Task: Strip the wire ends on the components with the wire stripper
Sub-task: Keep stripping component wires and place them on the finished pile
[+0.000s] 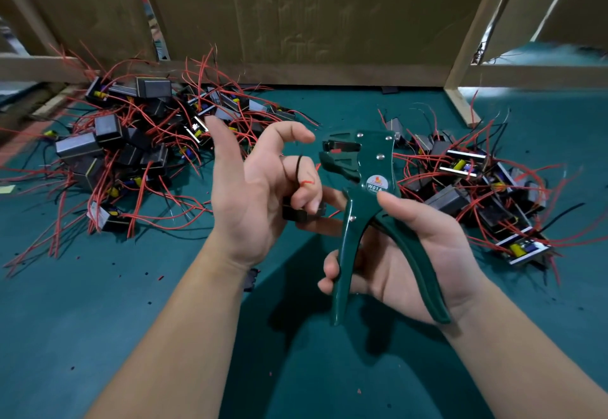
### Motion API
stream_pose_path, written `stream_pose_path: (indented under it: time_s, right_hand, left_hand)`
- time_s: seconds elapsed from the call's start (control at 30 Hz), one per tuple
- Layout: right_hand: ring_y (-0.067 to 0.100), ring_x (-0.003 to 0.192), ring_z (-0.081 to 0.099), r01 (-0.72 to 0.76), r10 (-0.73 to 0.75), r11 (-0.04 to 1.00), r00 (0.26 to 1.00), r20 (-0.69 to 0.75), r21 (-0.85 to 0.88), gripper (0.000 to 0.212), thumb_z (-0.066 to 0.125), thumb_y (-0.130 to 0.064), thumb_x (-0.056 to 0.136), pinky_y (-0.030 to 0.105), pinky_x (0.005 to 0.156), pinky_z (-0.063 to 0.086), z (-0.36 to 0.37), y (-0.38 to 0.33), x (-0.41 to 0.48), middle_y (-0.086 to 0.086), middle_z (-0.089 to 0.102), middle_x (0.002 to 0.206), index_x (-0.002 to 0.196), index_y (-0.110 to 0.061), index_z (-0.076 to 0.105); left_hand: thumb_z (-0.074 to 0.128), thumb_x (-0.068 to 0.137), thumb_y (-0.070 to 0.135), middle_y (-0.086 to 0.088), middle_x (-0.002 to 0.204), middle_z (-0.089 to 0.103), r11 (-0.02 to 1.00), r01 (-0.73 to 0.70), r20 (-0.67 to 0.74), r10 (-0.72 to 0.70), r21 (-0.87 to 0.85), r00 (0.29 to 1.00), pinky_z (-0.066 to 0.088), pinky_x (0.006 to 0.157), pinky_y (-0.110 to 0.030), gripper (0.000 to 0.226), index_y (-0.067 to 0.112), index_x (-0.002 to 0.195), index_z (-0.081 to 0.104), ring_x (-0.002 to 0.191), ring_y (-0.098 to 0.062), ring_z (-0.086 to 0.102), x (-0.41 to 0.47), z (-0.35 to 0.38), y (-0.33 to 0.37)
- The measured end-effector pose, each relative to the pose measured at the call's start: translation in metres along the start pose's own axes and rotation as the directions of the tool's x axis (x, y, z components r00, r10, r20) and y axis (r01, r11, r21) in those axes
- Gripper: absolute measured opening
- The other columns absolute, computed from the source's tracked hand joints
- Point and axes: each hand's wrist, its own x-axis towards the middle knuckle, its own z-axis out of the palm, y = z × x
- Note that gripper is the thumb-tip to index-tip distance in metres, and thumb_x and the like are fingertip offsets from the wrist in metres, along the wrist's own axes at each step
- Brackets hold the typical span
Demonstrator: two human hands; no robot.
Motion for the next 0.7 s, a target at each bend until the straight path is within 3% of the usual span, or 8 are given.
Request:
stream_pose_path:
  time_s: [0.1, 0.17, 0.27, 0.3, 0.37, 0.43, 0.57, 0.7]
  right_hand:
    - [0.033, 0.07, 0.064, 0.064, -0.064, 0.997, 0.998, -0.005, -0.031, 0.06, 0.079, -0.035, 0.064, 0.05, 0.071, 0.054, 0.0, 0.004, 0.002, 0.021, 0.063, 0.108, 0.116, -0.007, 0.066]
    - [0.036, 0.067, 0.064, 0.224, -0.235, 0.971, 0.959, -0.157, -0.085, 0.055, 0.081, -0.03, 0.062, 0.052, 0.067, 0.054, 0.0, 0.006, 0.007, 0.024, 0.058, 0.09, 0.106, -0.004, 0.063]
    - [0.035, 0.068, 0.065, 0.49, -0.533, 0.846, 0.766, -0.36, -0.209, 0.04, 0.064, -0.028, 0.074, 0.052, 0.07, 0.056, -0.004, -0.001, 0.01, 0.018, 0.057, 0.081, 0.105, -0.005, 0.051]
    - [0.036, 0.071, 0.066, 0.541, -0.577, 0.815, 0.718, -0.39, -0.21, 0.039, 0.06, -0.028, 0.078, 0.051, 0.072, 0.056, -0.007, -0.005, 0.008, 0.016, 0.057, 0.084, 0.108, -0.006, 0.049]
    - [0.037, 0.076, 0.066, 0.571, -0.595, 0.796, 0.677, -0.433, -0.201, 0.035, 0.058, -0.026, 0.082, 0.049, 0.074, 0.057, -0.014, -0.012, 0.005, 0.015, 0.06, 0.087, 0.108, -0.006, 0.047]
    - [0.037, 0.077, 0.065, 0.531, -0.553, 0.826, 0.703, -0.447, -0.188, 0.024, 0.056, -0.024, 0.085, 0.047, 0.073, 0.057, -0.018, -0.014, 0.002, 0.016, 0.066, 0.087, 0.097, -0.004, 0.056]
    - [0.035, 0.075, 0.066, 0.477, -0.491, 0.867, 0.769, -0.41, -0.143, 0.032, 0.05, -0.029, 0.079, 0.045, 0.073, 0.057, -0.017, -0.012, 0.003, 0.021, 0.067, 0.083, 0.065, -0.01, 0.072]
    - [0.034, 0.074, 0.066, 0.445, -0.462, 0.885, 0.802, -0.379, -0.139, 0.031, 0.051, -0.029, 0.075, 0.046, 0.073, 0.057, -0.014, -0.009, 0.004, 0.021, 0.067, 0.083, 0.073, -0.004, 0.068]
  left_hand:
    - [-0.004, 0.076, 0.073, -0.005, 0.056, 0.048, 0.999, -0.043, -0.035, 0.044, 0.021, 0.998, 0.054, 0.067, -0.042, 0.086, 0.01, 0.105, 0.047, 0.061, -0.026, 0.06, 0.002, -0.002, -0.002]
    - [-0.008, 0.083, 0.066, -0.007, 0.068, 0.059, 0.987, -0.114, -0.178, 0.133, 0.115, 0.975, 0.051, 0.085, -0.039, 0.084, 0.009, 0.104, 0.05, 0.077, -0.028, 0.062, 0.008, -0.006, -0.002]
    - [0.002, 0.089, 0.057, -0.005, 0.093, 0.061, 0.929, -0.085, -0.429, 0.245, 0.359, 0.869, 0.042, 0.1, -0.031, 0.067, 0.016, 0.1, 0.053, 0.095, -0.021, 0.058, 0.016, -0.015, -0.001]
    - [0.012, 0.091, 0.057, -0.004, 0.1, 0.058, 0.858, 0.009, -0.473, 0.274, 0.513, 0.838, 0.039, 0.102, -0.031, 0.056, 0.022, 0.1, 0.054, 0.101, -0.02, 0.054, 0.015, -0.019, -0.003]
    - [0.036, 0.093, 0.05, -0.002, 0.114, 0.052, 0.544, 0.291, -0.503, 0.294, 0.787, 0.813, 0.033, 0.102, -0.033, 0.031, 0.029, 0.102, 0.056, 0.116, -0.023, 0.045, 0.011, -0.031, -0.009]
    - [0.05, 0.092, 0.04, -0.01, 0.137, 0.041, 0.265, 0.519, -0.573, 0.21, 0.813, 0.792, 0.024, 0.108, -0.038, 0.028, 0.029, 0.117, 0.056, 0.132, -0.025, 0.03, 0.008, -0.038, -0.018]
    - [0.047, 0.093, 0.045, -0.021, 0.155, 0.017, 0.06, 0.666, -0.669, 0.086, 0.744, 0.739, 0.009, 0.114, -0.044, 0.04, 0.037, 0.133, 0.045, 0.144, -0.033, 0.009, 0.008, -0.041, -0.026]
    - [0.041, 0.095, 0.044, -0.009, 0.155, 0.025, -0.063, 0.688, -0.686, 0.062, 0.723, 0.725, 0.005, 0.115, -0.046, 0.044, 0.03, 0.136, 0.046, 0.143, -0.029, 0.013, 0.009, -0.049, -0.027]
